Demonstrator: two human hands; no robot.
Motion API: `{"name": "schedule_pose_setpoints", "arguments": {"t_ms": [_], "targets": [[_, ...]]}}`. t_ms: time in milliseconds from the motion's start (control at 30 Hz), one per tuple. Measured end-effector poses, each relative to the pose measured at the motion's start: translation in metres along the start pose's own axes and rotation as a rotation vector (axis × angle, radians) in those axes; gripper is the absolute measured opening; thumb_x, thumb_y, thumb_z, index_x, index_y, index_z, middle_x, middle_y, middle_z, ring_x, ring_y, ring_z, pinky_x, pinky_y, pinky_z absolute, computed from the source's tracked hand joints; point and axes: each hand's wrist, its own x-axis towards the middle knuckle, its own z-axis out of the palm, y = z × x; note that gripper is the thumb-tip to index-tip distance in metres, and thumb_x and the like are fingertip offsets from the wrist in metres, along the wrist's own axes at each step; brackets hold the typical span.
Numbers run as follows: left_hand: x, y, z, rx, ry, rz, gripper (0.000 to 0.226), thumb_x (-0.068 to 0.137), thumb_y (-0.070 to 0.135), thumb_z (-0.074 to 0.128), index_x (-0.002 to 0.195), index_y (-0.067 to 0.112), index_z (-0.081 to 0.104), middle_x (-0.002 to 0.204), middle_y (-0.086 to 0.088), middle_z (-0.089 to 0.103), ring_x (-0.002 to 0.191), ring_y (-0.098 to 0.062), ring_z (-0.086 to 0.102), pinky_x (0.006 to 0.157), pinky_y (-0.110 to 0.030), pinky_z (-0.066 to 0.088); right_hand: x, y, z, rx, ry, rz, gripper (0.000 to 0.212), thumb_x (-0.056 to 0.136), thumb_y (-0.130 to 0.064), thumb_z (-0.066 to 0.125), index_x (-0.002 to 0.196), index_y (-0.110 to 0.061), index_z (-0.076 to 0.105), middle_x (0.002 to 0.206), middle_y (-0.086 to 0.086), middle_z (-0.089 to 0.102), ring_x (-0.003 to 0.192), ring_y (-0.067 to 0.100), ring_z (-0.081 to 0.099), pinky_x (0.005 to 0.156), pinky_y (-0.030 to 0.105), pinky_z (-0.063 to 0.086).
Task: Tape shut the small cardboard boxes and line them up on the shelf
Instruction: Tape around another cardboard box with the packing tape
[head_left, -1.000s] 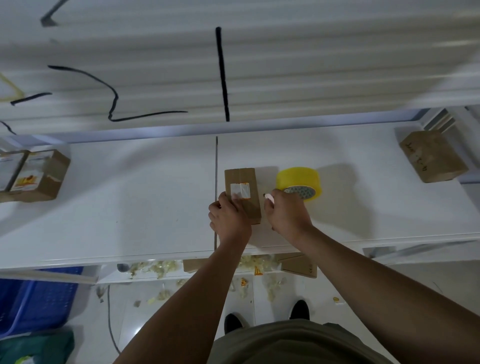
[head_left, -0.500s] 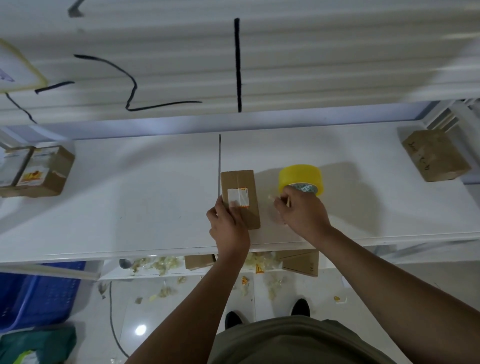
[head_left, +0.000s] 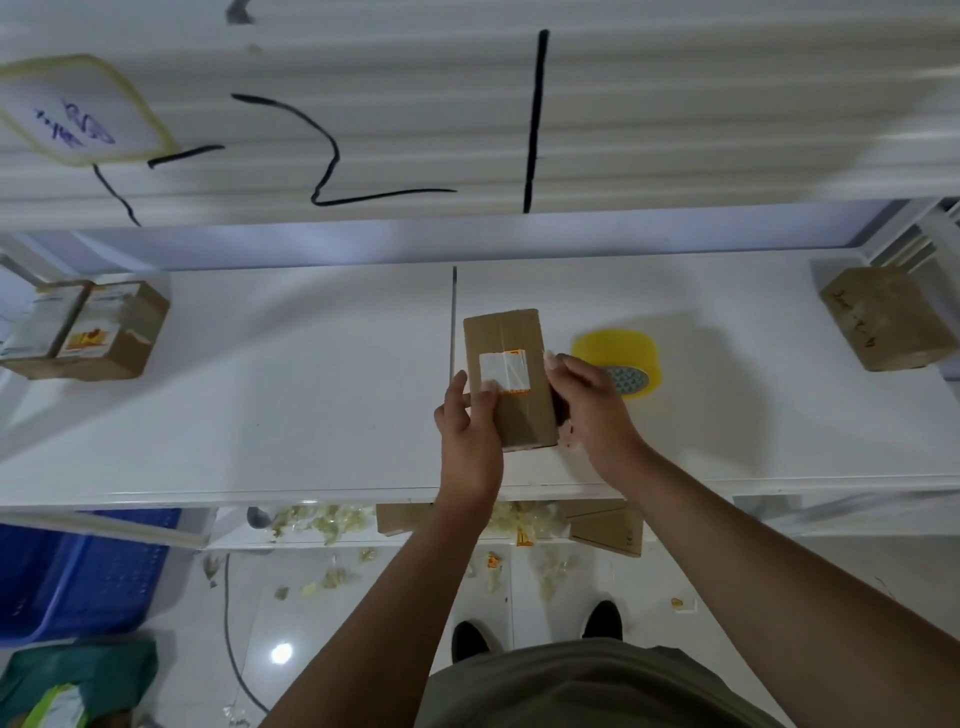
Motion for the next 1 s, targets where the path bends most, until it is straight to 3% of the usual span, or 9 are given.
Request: {"name": "schedule_pose_setpoints", "arguments": {"t_ms": [100, 167, 300, 433, 500, 600, 733, 867, 1000], "targets": [[0.003, 0.014, 0.002, -0.132, -0.079, -0.066, 0.06, 0.085, 0.057, 0.054, 0.136, 0.026, 0.064, 0.129, -0.008, 0.069, 0.117, -0.026, 0.069, 0.088, -0.04, 0.064, 0.001, -0.007, -0.003, 0.321, -0.044, 0.228, 0.036, 0.103, -0.045, 0.061, 0.11, -0.017, 0.081, 0.109, 0.013, 0.078, 0.099, 0.026, 0.075, 0.078, 0.033, 0.056], [0.006, 0.022, 0.006, -0.129, -0.11, -0.107, 0.072, 0.079, 0.066, 0.059, 0.139, 0.026, 0.059, 0.127, -0.007, 0.07, 0.115, -0.024, 0.07, 0.088, -0.043, 0.063, -0.002, -0.009, -0.003, 0.554, -0.079, 0.375, 0.045, 0.098, -0.048, 0.066, 0.124, -0.013, 0.078, 0.128, 0.015, 0.075, 0.118, 0.031, 0.073, 0.091, 0.038, 0.06], [0.023, 0.03, 0.007, -0.051, -0.093, -0.129, 0.066, 0.096, 0.075, 0.053, 0.138, 0.024, 0.056, 0.123, -0.001, 0.072, 0.108, -0.017, 0.074, 0.073, -0.03, 0.063, -0.001, -0.013, -0.006, 0.723, -0.067, 0.456, 0.044, 0.098, -0.038, 0.067, 0.132, -0.012, 0.074, 0.135, 0.016, 0.072, 0.122, 0.032, 0.071, 0.093, 0.042, 0.061], [0.025, 0.023, 0.003, -0.002, -0.114, -0.075, 0.057, 0.105, 0.066, 0.048, 0.141, 0.023, 0.054, 0.126, -0.001, 0.071, 0.108, -0.015, 0.074, 0.072, -0.026, 0.064, 0.004, -0.011, 0.002, 0.572, 0.059, 0.404, 0.041, 0.107, -0.032, 0.055, 0.141, -0.01, 0.062, 0.137, 0.017, 0.069, 0.125, 0.037, 0.067, 0.093, 0.049, 0.06], [0.02, 0.017, 0.006, 0.022, -0.134, -0.028, 0.058, 0.106, 0.067, 0.045, 0.143, 0.023, 0.054, 0.128, -0.001, 0.071, 0.111, -0.016, 0.074, 0.082, -0.032, 0.066, 0.005, -0.009, 0.011, 0.405, 0.14, 0.39, 0.04, 0.107, -0.044, 0.05, 0.131, -0.015, 0.067, 0.124, 0.012, 0.076, 0.115, 0.032, 0.072, 0.086, 0.045, 0.064], [0.014, 0.012, 0.01, 0.013, -0.108, -0.001, 0.057, 0.107, 0.065, 0.041, 0.144, 0.024, 0.054, 0.128, 0.0, 0.072, 0.11, -0.013, 0.074, 0.085, -0.031, 0.065, 0.008, -0.009, 0.02, 0.156, 0.264, 0.391, 0.05, 0.104, -0.066, 0.044, 0.123, -0.021, 0.055, 0.119, 0.008, 0.071, 0.11, 0.028, 0.069, 0.098, 0.052, 0.058], [0.011, 0.013, 0.008, -0.056, -0.146, -0.014, 0.068, 0.105, 0.071, 0.023, 0.148, 0.029, 0.055, 0.129, -0.003, 0.071, 0.111, -0.014, 0.074, 0.085, -0.029, 0.065, 0.004, -0.01, 0.022, 0.111, 0.202, 0.289, 0.067, 0.09, -0.085, 0.043, 0.122, -0.027, 0.055, 0.119, 0.004, 0.07, 0.112, 0.025, 0.069, 0.096, 0.05, 0.058], [0.013, 0.01, 0.008, 0.05, -0.103, 0.15, 0.047, 0.114, 0.051, 0.034, 0.143, 0.022, 0.056, 0.123, -0.003, 0.071, 0.108, -0.015, 0.073, 0.087, -0.032, 0.064, 0.0, -0.003, 0.022, -0.032, 0.083, 0.16, 0.051, 0.106, -0.063, 0.043, 0.135, -0.027, 0.064, 0.123, 0.0, 0.073, 0.112, 0.019, 0.071, 0.097, 0.041, 0.058], [0.02, 0.006, 0.003, 0.06, -0.155, 0.09, 0.042, 0.112, 0.047, 0.048, 0.144, 0.021, 0.057, 0.122, 0.0, 0.072, 0.102, -0.008, 0.075, 0.078, -0.026, 0.063, 0.001, 0.004, 0.018, -0.079, 0.045, 0.184, 0.052, 0.11, -0.058, 0.037, 0.139, -0.026, 0.065, 0.128, 0.005, 0.072, 0.116, 0.022, 0.069, 0.104, 0.043, 0.055]]}}
